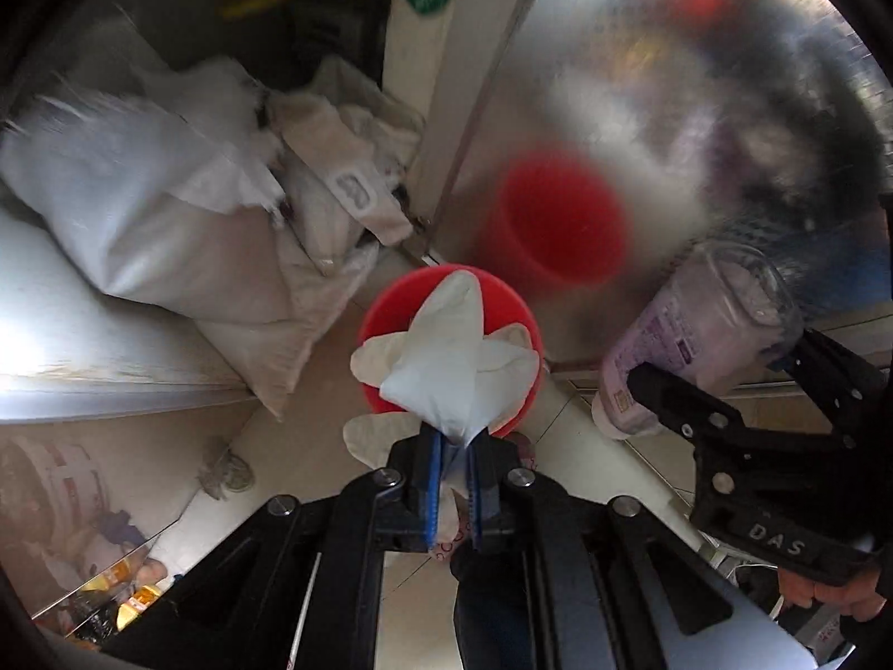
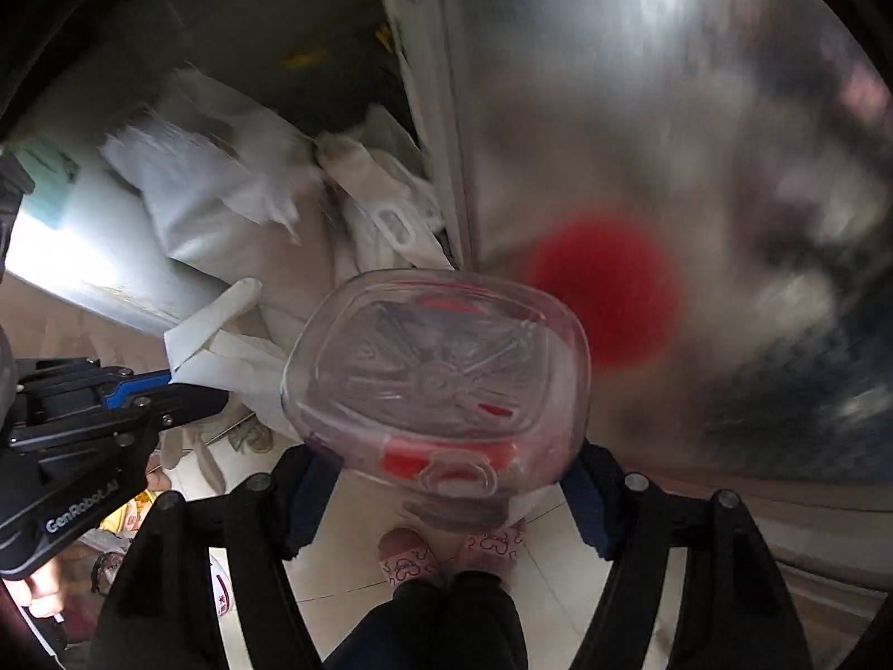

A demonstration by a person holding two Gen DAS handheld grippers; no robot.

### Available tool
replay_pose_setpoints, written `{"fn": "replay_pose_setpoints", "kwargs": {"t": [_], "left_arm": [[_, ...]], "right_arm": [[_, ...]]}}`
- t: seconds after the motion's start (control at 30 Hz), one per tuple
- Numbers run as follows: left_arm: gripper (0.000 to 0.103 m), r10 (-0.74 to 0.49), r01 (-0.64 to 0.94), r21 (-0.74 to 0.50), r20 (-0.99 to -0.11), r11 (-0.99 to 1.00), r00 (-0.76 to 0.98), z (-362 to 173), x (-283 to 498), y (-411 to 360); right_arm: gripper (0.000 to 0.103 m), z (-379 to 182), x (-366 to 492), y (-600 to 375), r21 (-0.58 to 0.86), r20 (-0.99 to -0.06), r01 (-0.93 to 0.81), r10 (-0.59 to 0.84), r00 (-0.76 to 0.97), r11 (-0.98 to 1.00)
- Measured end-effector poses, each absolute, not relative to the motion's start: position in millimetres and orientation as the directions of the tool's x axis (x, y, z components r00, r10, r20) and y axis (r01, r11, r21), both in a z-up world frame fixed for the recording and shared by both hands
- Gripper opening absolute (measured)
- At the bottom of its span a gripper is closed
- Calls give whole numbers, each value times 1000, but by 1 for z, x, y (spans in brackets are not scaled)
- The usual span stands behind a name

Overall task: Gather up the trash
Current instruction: 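Open the left tool to drop the gloves while the right tool drops the bottle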

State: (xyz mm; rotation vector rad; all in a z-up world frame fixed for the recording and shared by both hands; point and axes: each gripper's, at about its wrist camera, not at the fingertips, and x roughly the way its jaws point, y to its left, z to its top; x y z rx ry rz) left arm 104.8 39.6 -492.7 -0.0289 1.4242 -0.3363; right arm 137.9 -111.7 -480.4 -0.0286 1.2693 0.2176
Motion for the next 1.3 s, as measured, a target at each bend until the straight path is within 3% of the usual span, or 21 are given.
{"fn": "replay_pose_setpoints", "kwargs": {"t": [0.17, 0.27, 0.37, 0.4, 0.57, 1.3], "left_arm": [[7, -246, 218, -223, -966, 950, 82, -527, 110, 28], [33, -254, 215, -234, -965, 948, 71, -536, 113, 23], [41, -255, 217, -241, -966, 946, 42, -542, 114, 18], [51, -245, 224, -231, -969, 947, 38, -542, 113, 15], [78, -199, 240, -185, -979, 953, 34, -548, 111, 12], [82, -124, 91, -120, -991, 989, 40, -558, 109, 80]], "right_arm": [[70, -518, 143, -120, 96, -958, -138, 129, 256, 986], [70, -526, 144, -123, 99, -962, -121, 127, 243, 988], [70, -532, 144, -129, 93, -965, -112, 117, 234, 989], [70, -533, 144, -131, 95, -966, -107, 118, 231, 990], [70, -531, 145, -134, 91, -965, -109, 114, 235, 990], [70, -551, 155, -83, 83, -978, -293, 134, 160, 952]]}}
